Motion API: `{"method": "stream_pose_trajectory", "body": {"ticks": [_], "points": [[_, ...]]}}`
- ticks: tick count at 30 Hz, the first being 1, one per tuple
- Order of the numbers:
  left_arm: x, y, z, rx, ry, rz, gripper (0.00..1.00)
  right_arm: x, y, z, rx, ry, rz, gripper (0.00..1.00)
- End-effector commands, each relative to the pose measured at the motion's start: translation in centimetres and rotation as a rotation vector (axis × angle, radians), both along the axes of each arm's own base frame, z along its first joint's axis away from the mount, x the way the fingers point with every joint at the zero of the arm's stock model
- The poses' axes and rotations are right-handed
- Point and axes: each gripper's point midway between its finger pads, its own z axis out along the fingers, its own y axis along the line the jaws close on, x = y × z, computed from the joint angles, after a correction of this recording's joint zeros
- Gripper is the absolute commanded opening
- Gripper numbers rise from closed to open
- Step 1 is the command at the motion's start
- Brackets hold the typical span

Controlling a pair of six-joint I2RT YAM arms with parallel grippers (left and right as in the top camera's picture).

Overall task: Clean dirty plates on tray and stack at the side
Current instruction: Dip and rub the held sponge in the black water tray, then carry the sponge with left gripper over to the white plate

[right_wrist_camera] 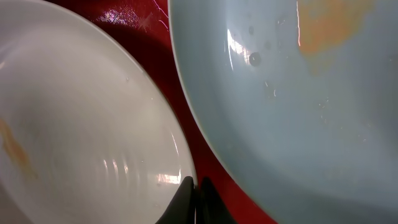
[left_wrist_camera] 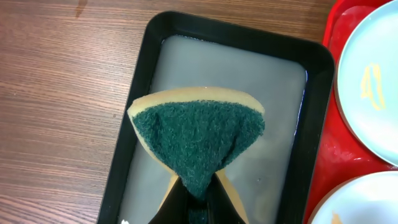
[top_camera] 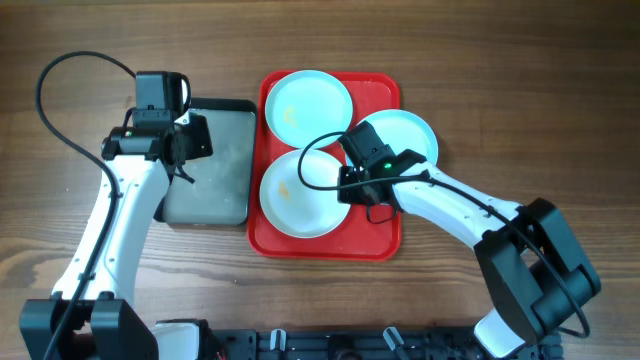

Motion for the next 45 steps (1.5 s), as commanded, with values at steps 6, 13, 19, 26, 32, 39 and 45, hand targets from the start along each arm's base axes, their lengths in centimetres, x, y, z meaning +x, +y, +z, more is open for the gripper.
{"method": "stream_pose_trajectory", "body": {"ticks": [6,13,19,26,32,39,45], "points": [[-0.3,-1.3,-0.3,-0.070,0.020,-0.015,0.04,0.4,-0.2,0.5,0.001,-0.023,-0.013,0.04],[-0.6,-2.6,-0.5,-0.132,0.037,-0.064,0.04,0.4,-0.2,0.5,0.001,-0.023,-0.013,0.04],[-1.8,-7.9,-0.2,-0.354,0.070,-0.281,0.04,0.4,-0.2,0.5,0.001,-0.022,-0.014,0.04],[-3.7,-11.9,-0.6,-0.402,0.144,-0.293,0.04,0.2,-0.3,0.4,0.007,-0.007,-0.040,0.04],[-5.1,-14.4,-1.8,-0.402,0.196,-0.176,0.04,0.2,-0.3,0.4,0.009,-0.003,-0.053,0.04],[-6.2,-15.3,-6.0,-0.332,0.210,-0.111,0.04,0.2,-0.3,0.4,0.009,-0.004,-0.052,0.04],[-4.4,-14.9,-7.3,-0.294,0.169,-0.093,0.04,0.2,-0.3,0.4,0.009,-0.004,-0.050,0.04]]}}
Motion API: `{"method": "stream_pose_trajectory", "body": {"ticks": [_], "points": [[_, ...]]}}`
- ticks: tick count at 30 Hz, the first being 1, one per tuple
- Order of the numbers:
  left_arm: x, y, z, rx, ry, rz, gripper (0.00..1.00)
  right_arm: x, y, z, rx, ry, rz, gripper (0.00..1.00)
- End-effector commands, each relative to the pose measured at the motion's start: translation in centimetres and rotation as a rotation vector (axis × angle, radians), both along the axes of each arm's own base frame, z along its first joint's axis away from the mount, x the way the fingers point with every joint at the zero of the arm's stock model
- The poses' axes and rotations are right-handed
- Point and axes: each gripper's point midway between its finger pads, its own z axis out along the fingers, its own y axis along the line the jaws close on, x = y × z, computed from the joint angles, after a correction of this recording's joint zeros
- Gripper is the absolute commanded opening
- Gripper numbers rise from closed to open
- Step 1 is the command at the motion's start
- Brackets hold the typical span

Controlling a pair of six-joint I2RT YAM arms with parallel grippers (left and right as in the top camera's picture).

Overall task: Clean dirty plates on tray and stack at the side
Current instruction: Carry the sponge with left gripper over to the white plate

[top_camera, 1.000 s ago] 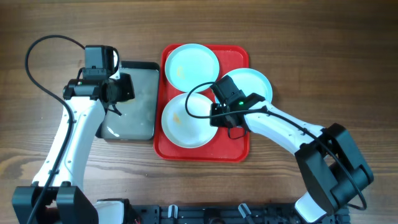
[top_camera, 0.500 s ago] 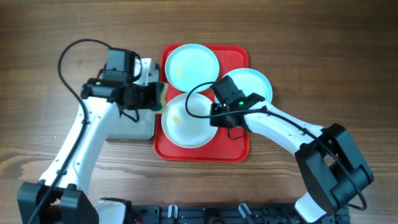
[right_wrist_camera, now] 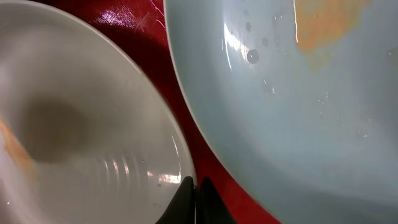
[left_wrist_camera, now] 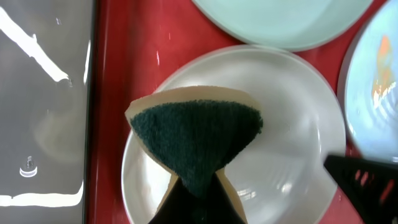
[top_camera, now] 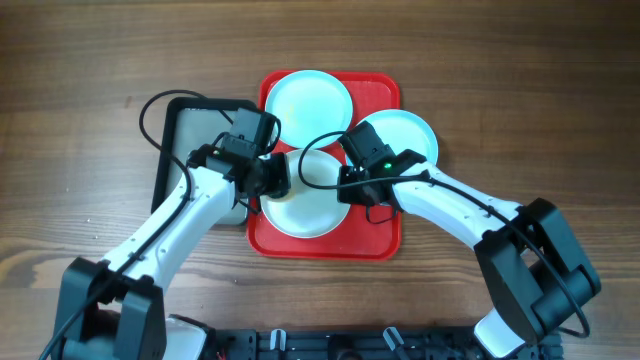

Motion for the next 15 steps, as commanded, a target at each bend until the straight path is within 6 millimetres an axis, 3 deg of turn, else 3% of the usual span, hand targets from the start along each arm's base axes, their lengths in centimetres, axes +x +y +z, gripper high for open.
{"method": "stream_pose_trajectory", "body": {"ticks": [1,15], "points": [[1.1,0.5,-0.9,0.029,-0.018,0.038,0.04,0.3,-0.3,0.4,0.002,-0.013,-0.030,0.04],[-0.5,0.3,-6.1,0.063,0.145,0.005,0.04,0.3,-0.3,0.4,0.002,-0.014,-0.029,0.04]]}}
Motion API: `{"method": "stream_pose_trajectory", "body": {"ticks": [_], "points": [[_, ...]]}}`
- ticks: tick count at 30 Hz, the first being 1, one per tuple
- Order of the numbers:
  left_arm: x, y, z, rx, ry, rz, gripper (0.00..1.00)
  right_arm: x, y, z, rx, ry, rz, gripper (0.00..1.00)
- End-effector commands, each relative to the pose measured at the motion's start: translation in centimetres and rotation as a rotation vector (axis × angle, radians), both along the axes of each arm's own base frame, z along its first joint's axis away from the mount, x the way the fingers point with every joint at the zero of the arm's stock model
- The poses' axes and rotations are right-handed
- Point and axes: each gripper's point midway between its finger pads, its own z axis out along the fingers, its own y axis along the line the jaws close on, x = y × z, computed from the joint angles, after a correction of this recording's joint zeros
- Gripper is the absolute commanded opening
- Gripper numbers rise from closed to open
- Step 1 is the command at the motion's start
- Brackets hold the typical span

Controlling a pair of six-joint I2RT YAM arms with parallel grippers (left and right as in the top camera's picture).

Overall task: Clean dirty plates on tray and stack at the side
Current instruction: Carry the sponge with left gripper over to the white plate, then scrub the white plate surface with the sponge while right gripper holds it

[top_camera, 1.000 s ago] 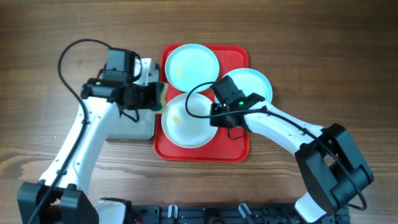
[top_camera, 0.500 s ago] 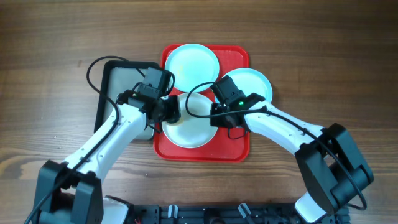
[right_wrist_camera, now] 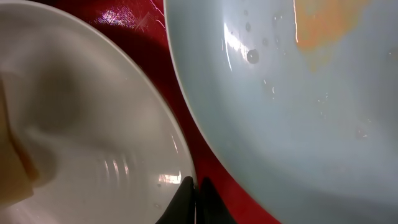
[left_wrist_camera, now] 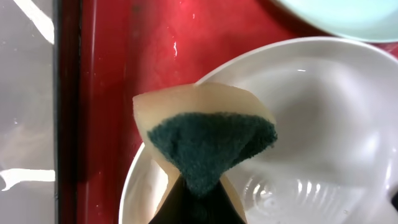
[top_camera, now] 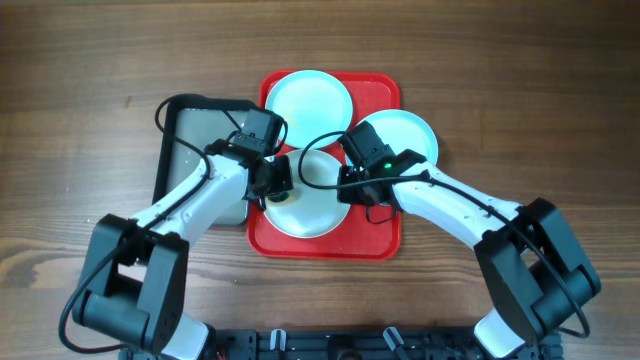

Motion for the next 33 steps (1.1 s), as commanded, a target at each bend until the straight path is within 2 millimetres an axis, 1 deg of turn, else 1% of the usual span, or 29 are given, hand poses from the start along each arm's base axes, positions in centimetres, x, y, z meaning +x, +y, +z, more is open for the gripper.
{"method": "stream_pose_trajectory", "body": {"ticks": [1,6,9,11,14,19,21,25,33], "points": [[-0.9,-0.4,-1.8,-0.002,0.064,-0.030,0.04,0.3,-0.3,0.5,0.003,-0.013,-0.029,0.04],[-2.3,-1.1,-4.1,0.011,0.137,-0.079,0.04,0.3,-0.3,0.5,0.003,-0.013,-0.029,0.04],[-3.1,-2.2,-4.7,-0.041,0.185,-0.098,0.04,0.2,-0.2,0.5,0.007,-0.012,-0.027,0.04],[-3.8,-3.3,-4.7,-0.107,0.213,-0.150,0.04,0.2,0.1,0.5,0.022,-0.012,-0.014,0.04],[-4.4,-4.2,-4.7,-0.160,0.242,-0.168,0.04,0.2,1.1,0.9,0.063,-0.021,0.048,0.04],[-5.1,-5.6,-4.1,-0.249,0.275,-0.182,0.04,0.2,1.1,0.9,0.063,-0.021,0.052,0.04],[-5.3,-5.9,-4.0,-0.271,0.287,-0.185,0.04,0.1,1.4,1.0,0.076,-0.023,0.075,0.04],[-5.6,-6.0,-3.9,-0.276,0.296,-0.187,0.04,0.1,1.4,1.0,0.076,-0.022,0.075,0.04],[-6.0,-6.8,-3.7,-0.294,0.302,-0.211,0.04,0.2,1.4,1.0,0.076,-0.023,0.074,0.04]]}}
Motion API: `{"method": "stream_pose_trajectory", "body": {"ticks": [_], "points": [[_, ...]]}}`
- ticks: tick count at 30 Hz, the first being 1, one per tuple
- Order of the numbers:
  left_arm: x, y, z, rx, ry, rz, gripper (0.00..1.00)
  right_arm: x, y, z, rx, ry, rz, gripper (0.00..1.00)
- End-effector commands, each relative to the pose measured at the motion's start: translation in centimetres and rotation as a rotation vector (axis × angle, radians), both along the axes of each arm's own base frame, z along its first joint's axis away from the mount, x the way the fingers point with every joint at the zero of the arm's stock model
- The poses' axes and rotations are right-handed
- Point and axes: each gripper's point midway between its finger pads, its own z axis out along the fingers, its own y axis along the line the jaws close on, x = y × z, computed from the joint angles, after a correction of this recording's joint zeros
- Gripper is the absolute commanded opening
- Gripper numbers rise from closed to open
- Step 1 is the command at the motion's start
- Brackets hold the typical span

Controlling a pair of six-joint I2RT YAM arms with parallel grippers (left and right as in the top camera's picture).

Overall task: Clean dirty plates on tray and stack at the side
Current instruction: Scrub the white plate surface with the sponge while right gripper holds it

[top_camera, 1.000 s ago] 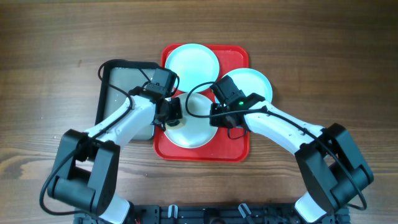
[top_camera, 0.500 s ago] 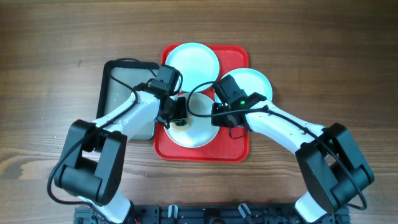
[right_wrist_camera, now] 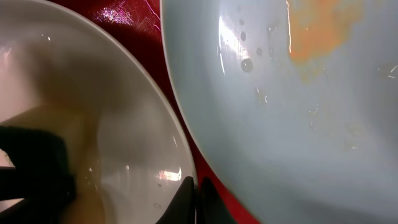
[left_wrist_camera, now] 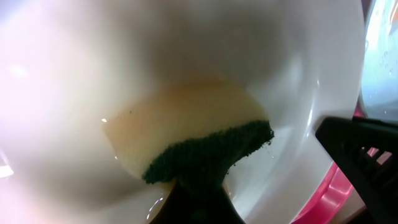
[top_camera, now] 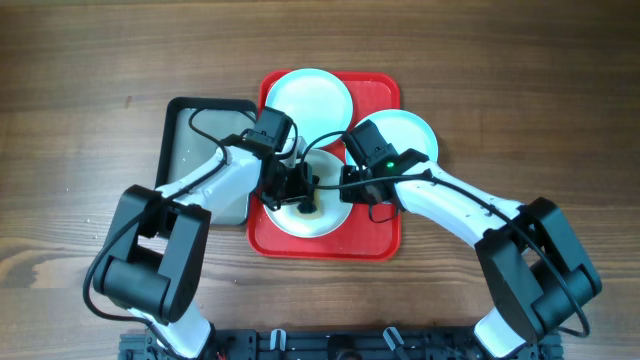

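A red tray (top_camera: 380, 238) carries three plates. On its front left lies a white plate (top_camera: 290, 222), also in the left wrist view (left_wrist_camera: 124, 50). My left gripper (top_camera: 298, 190) is shut on a yellow sponge (left_wrist_camera: 193, 112) with a green scouring face, and the sponge is pressed flat into that plate. My right gripper (right_wrist_camera: 194, 186) is shut on the white plate's right rim (right_wrist_camera: 177, 140). A pale blue plate (right_wrist_camera: 298, 124) beside it bears an orange stain (right_wrist_camera: 317, 28). A pale green plate (top_camera: 310, 98) sits at the tray's back.
A black tray of water (top_camera: 200, 140) stands on the wooden table just left of the red tray. In the left wrist view the right gripper's black body (left_wrist_camera: 367, 155) shows close at the right. The two arms nearly meet over the white plate.
My left gripper was at the white plate's left edge with the sponge above it. Now it is further right with the sponge squashed into the plate's inside. The right gripper has kept its hold on the rim.
The left gripper first held the sponge over the black water tray. Then it held it above the white plate, then at the plate's left edge, and now pressed into the plate. All along the right gripper stayed shut on that plate's rim.
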Motion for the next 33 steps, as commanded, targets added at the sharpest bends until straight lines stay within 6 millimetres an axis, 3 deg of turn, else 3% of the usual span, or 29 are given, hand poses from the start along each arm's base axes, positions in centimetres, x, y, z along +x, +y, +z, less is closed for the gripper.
{"method": "stream_pose_trajectory", "body": {"ticks": [1,10,21,27,33], "points": [[-3.3,-0.5,-2.3,0.011,0.107,-0.054,0.04,-0.1,1.6,1.0,0.075,-0.007,0.034,0.05],[-3.0,-2.4,-1.5,-0.082,0.085,-0.078,0.04,-0.1,1.5,1.0,0.074,-0.007,0.034,0.04],[1.9,-4.5,-0.3,-0.172,-0.147,-0.088,0.04,-0.1,1.5,1.0,0.074,-0.006,0.034,0.04],[3.7,-2.1,-1.6,-0.002,-0.222,-0.037,0.04,-0.1,1.5,1.0,0.074,-0.006,0.034,0.04],[3.3,0.9,-2.1,0.117,-0.190,0.006,0.04,-0.2,1.5,1.0,0.072,-0.004,0.035,0.04]]}}
